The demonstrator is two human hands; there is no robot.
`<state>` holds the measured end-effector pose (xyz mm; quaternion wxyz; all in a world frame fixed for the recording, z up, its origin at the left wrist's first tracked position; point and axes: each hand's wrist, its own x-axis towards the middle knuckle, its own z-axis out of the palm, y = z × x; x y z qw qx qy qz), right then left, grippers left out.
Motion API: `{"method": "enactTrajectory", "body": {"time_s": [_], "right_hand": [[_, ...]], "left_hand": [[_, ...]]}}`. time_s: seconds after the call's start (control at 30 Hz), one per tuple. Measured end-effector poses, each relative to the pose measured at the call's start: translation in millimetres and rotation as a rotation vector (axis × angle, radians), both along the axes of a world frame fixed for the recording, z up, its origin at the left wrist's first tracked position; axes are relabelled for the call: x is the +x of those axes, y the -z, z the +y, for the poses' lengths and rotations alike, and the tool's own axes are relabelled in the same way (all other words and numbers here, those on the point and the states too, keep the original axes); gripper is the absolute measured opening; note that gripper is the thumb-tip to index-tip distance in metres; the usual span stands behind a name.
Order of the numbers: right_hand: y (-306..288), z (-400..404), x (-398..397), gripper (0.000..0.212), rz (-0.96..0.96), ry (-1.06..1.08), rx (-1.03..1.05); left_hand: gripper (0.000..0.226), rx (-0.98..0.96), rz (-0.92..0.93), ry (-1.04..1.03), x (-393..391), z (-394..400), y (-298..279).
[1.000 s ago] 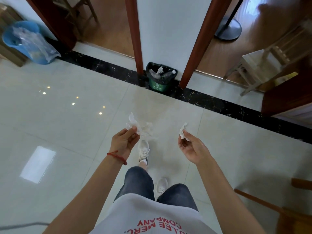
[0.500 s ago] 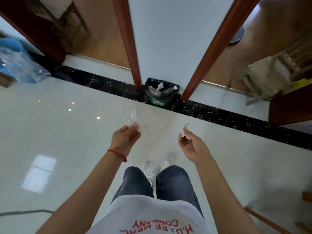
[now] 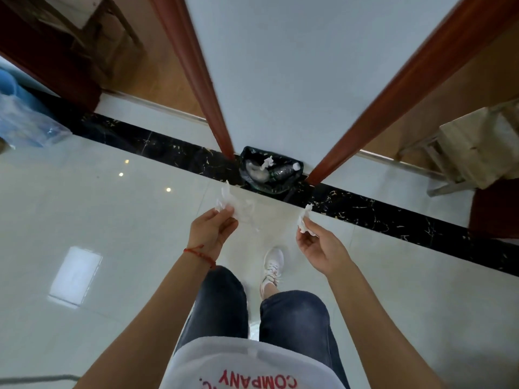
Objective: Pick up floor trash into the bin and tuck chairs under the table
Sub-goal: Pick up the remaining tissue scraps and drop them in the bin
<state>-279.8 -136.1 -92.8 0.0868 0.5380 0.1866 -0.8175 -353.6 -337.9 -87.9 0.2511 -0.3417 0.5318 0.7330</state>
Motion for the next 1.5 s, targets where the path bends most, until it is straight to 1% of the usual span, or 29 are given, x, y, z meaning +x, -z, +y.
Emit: {"method": "enactTrajectory", "body": {"time_s": [0.2,0.3,0.43,0.63,0.77,0.97,1.07,1.17,1.2,1.3,1.33,1.4,1.43,1.5], "right_hand": [[41,8,-46,0.002,-0.047,-0.025,0.015],[64,12,-63,0.001,-0.053,0.021,0.015],[94,20,-83,0.002,-0.057,0.071,0.025],[127,27,-101,0.001,-0.073,0.105,0.028],[143,27,-103,0.002,-0.087,0.119,0.025],[158,29,-108,0.003,-0.115,0.134,0.031],[163,31,-114,0.001,-0.117,0.129,0.041],[167,33,-120,0.001,-0.122,0.118,0.056],[169,34,-123,0.001,-0.124,0.115,0.059],[175,33,-132,0.003,-0.122,0.111,0.073],[177,33,-136,0.003,-0.126,0.106,0.085],[183,31,-145,0.004,-0.122,0.061,0.13],[186,29,-149,0.004,-0.119,0.016,0.169],[193,26,-160,0.005,-0.135,-0.095,0.269]], "left_hand": [[0.009,0.006,-0.037,0.021,-48,26,40],[0.009,-0.017,-0.065,0.057,-70,36,67],[0.016,-0.033,-0.083,0.087,-97,46,102],[0.01,-0.053,-0.119,0.142,-129,65,148],[0.013,-0.043,-0.151,0.153,-149,83,173],[0.011,-0.013,-0.156,0.173,-175,102,195],[0.004,0.005,-0.135,0.231,-183,103,202],[0.021,-0.036,-0.139,0.321,-185,98,209],[0.021,-0.047,-0.15,0.332,-184,95,210],[0.008,-0.052,-0.182,0.31,-181,85,210],[0.008,-0.054,-0.183,0.308,-179,82,209],[0.012,-0.124,-0.134,0.371,-175,76,207],[0.014,-0.218,-0.06,0.455,-171,73,206],[0.02,-0.454,0.153,0.68,-163,67,203]]}}
